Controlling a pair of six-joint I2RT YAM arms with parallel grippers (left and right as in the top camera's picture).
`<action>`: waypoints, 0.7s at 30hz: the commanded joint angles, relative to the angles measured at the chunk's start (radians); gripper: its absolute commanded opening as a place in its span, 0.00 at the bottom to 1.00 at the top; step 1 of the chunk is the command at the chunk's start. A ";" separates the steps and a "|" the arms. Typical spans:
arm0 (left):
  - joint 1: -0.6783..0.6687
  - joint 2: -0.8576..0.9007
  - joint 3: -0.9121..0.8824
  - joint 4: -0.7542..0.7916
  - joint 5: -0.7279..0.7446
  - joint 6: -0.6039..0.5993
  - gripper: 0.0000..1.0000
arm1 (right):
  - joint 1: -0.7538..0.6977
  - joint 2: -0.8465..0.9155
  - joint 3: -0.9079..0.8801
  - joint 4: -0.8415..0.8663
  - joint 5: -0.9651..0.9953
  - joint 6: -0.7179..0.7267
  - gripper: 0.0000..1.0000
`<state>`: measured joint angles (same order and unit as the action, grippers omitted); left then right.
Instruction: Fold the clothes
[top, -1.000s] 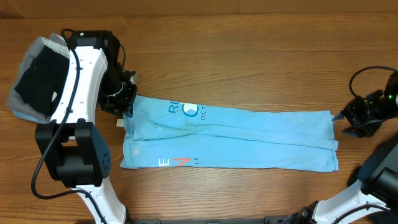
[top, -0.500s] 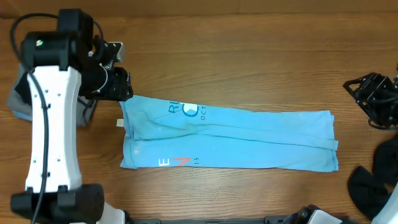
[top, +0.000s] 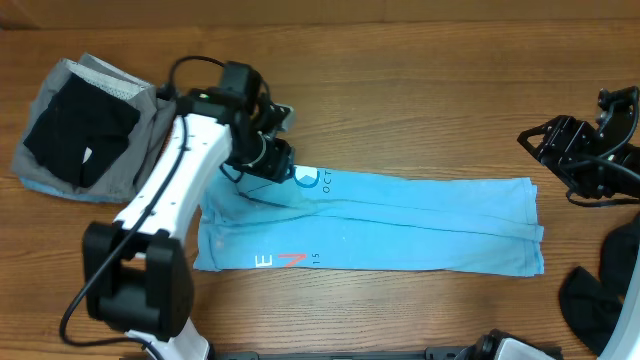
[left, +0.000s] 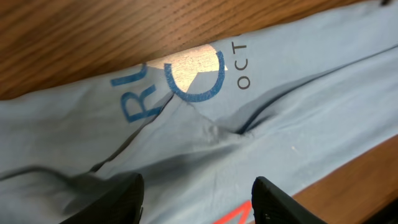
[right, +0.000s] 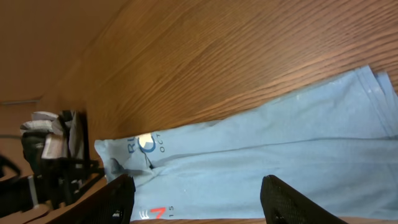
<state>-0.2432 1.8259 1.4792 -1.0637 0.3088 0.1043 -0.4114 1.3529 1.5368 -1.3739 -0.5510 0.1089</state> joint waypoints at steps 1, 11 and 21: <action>-0.021 0.075 -0.011 0.044 -0.035 0.009 0.59 | 0.005 -0.007 -0.004 0.003 0.008 -0.001 0.69; -0.025 0.248 -0.011 0.082 -0.057 0.045 0.43 | 0.005 -0.006 -0.006 -0.008 0.007 0.000 0.68; -0.025 0.253 0.016 -0.004 -0.027 0.046 0.04 | 0.005 -0.006 -0.006 -0.008 0.007 -0.001 0.68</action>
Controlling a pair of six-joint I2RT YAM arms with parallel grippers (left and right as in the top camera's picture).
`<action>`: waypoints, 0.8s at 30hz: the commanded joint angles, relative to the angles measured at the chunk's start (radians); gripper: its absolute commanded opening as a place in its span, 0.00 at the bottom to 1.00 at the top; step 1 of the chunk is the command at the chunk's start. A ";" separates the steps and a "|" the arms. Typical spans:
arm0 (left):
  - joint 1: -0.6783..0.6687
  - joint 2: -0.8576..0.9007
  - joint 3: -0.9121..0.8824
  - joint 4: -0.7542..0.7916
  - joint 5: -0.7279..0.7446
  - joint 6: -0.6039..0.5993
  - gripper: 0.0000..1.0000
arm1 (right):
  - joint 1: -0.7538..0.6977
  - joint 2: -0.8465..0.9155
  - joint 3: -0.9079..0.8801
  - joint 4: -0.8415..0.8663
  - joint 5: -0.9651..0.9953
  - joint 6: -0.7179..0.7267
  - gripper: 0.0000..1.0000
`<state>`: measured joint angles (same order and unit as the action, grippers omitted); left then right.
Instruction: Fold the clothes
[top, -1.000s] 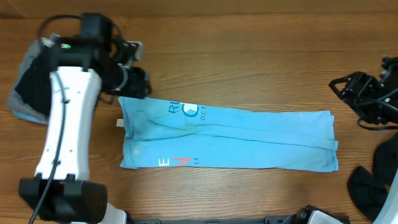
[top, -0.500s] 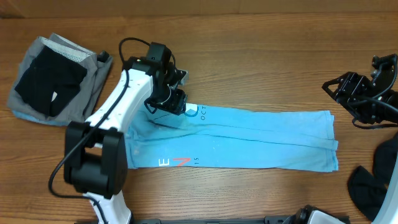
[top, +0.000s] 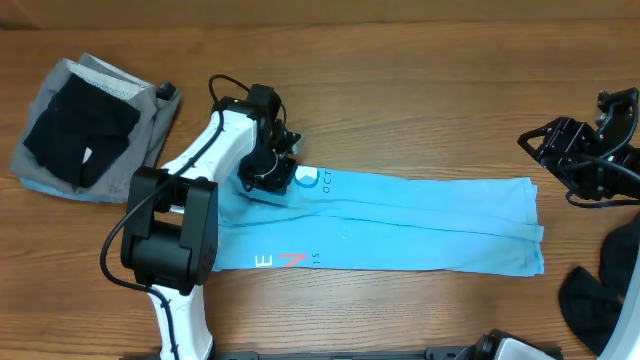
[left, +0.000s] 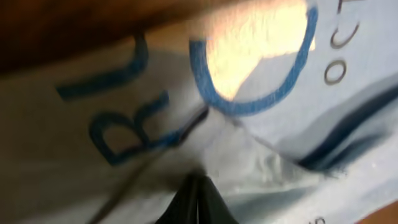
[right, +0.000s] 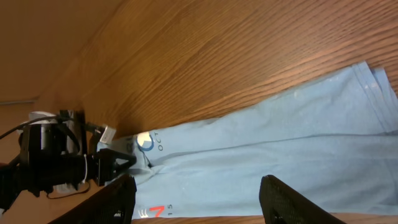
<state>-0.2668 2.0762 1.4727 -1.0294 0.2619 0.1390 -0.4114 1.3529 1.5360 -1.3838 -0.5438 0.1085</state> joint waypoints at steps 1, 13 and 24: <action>-0.001 0.003 0.040 -0.071 0.023 0.011 0.04 | 0.005 -0.006 -0.005 0.002 0.000 0.000 0.68; -0.002 0.028 0.105 -0.033 -0.014 0.015 0.59 | 0.005 -0.006 -0.005 0.003 0.001 0.000 0.68; -0.002 0.137 0.102 -0.044 0.032 0.023 0.31 | 0.005 -0.006 -0.005 0.003 0.000 0.000 0.66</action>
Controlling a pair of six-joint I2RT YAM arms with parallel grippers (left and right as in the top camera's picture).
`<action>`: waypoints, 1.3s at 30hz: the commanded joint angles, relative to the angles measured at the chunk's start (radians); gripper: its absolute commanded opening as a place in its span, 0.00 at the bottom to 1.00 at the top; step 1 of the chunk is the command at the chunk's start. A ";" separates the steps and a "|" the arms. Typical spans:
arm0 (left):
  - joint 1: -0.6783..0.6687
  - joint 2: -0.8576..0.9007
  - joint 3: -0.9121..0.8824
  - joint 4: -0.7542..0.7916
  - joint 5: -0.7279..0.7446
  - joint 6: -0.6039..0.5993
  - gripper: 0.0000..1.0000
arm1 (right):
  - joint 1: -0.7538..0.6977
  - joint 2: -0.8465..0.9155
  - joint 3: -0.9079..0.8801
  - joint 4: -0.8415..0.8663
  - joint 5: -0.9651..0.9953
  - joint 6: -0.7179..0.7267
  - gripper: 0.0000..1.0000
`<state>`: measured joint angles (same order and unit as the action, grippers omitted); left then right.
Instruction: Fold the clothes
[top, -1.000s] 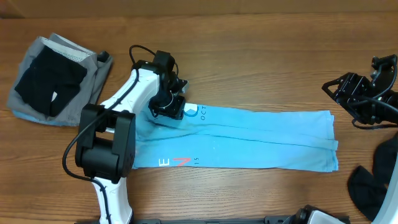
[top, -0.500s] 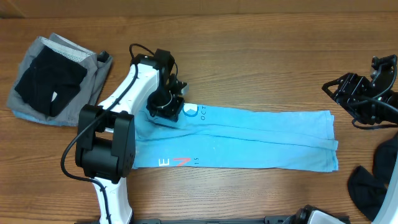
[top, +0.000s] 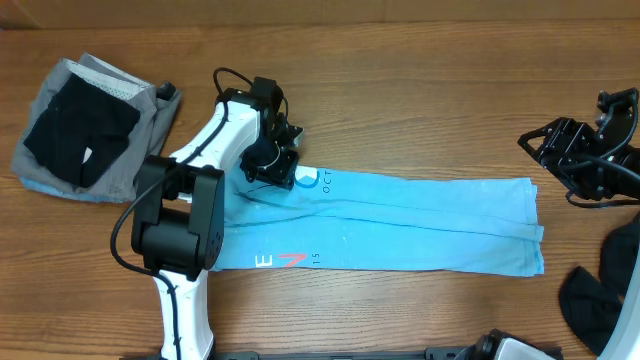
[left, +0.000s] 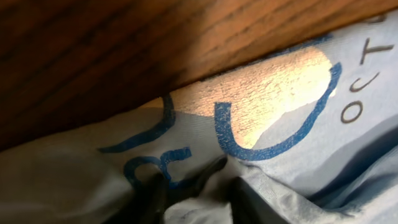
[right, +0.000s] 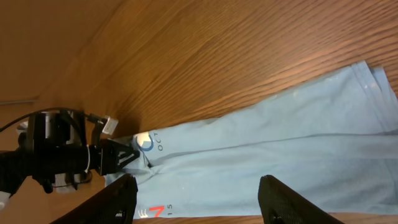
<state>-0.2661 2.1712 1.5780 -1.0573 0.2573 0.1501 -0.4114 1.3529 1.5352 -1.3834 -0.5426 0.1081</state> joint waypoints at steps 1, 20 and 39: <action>-0.003 0.039 -0.002 -0.022 0.036 0.011 0.29 | 0.005 -0.006 -0.005 0.004 -0.001 0.000 0.66; -0.002 -0.053 0.146 -0.163 -0.002 0.022 0.11 | 0.005 -0.003 -0.005 0.002 0.000 0.000 0.66; -0.003 -0.053 0.130 -0.175 -0.006 0.030 0.44 | 0.005 -0.003 -0.005 0.001 -0.001 0.000 0.66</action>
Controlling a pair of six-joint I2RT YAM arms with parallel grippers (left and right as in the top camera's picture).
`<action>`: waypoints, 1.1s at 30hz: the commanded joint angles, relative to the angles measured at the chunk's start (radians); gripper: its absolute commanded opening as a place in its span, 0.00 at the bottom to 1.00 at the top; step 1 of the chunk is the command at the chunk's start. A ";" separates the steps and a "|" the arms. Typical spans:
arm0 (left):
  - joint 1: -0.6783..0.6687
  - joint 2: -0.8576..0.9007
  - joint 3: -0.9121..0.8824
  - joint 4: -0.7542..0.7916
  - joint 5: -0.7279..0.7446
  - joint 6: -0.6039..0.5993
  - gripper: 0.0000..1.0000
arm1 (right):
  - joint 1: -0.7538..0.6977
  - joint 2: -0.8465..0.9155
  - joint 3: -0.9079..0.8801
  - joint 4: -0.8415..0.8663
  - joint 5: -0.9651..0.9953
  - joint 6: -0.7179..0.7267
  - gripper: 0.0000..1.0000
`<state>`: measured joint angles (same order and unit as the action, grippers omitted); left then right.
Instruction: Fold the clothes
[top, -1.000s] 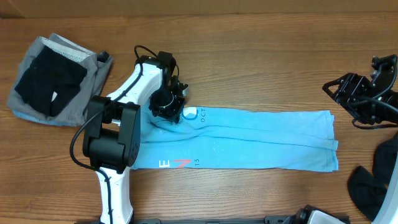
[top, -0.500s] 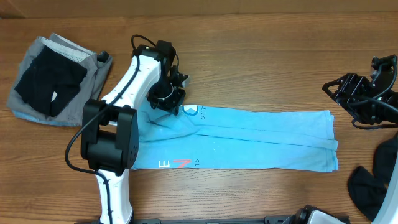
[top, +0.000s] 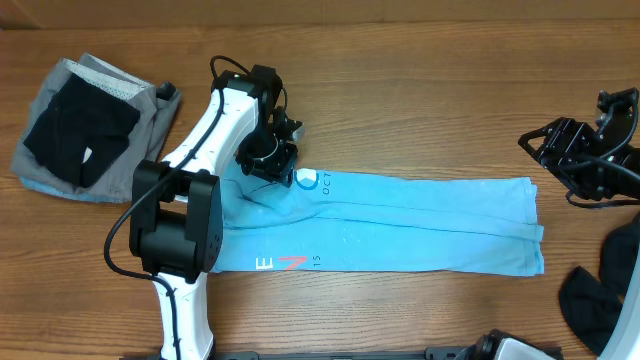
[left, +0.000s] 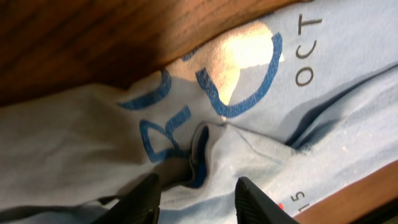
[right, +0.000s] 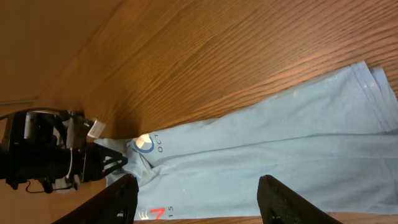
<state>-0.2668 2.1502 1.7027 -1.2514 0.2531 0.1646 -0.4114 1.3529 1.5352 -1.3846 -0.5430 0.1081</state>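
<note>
A light blue shirt (top: 420, 225), folded into a long strip, lies across the table with its printed logo (left: 242, 81) at the left end. My left gripper (top: 268, 165) hovers low over that end, just beside the logo. In the left wrist view the left gripper (left: 198, 199) is open, and a small raised pucker of cloth (left: 200, 149) sits just ahead of the gap. My right gripper (top: 550, 160) stands open off the shirt's right end, holding nothing. The right wrist view shows the right gripper (right: 205, 199) looking down along the shirt (right: 280, 155).
A pile of grey and black clothes (top: 85, 125) lies at the back left. A black garment (top: 600, 285) lies at the right front edge. Bare wooden table (top: 400, 90) lies behind the shirt.
My left gripper has drawn back a little from the cloth, so more of the logo and shirt shows. Its fingers stay apart, with the pucker still standing. The right arm has not moved.
My left gripper was first open over the shirt beside the logo. Then its fingers were pinched shut on the cloth there. Then they stood apart again with cloth bunched between them. Now they are apart, slightly farther back, and a small ridge remains.
</note>
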 joint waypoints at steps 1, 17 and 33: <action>-0.002 -0.032 -0.005 0.032 -0.002 0.016 0.44 | 0.005 -0.003 -0.005 0.002 0.000 0.000 0.66; -0.002 -0.053 0.016 -0.082 0.009 0.011 0.04 | 0.005 -0.003 -0.005 0.003 0.000 0.000 0.65; -0.003 -0.062 -0.049 -0.002 0.003 0.014 0.41 | 0.005 -0.003 -0.005 0.003 0.000 0.000 0.65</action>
<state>-0.2668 2.1063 1.7199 -1.2846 0.2535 0.1650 -0.4114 1.3529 1.5352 -1.3842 -0.5430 0.1085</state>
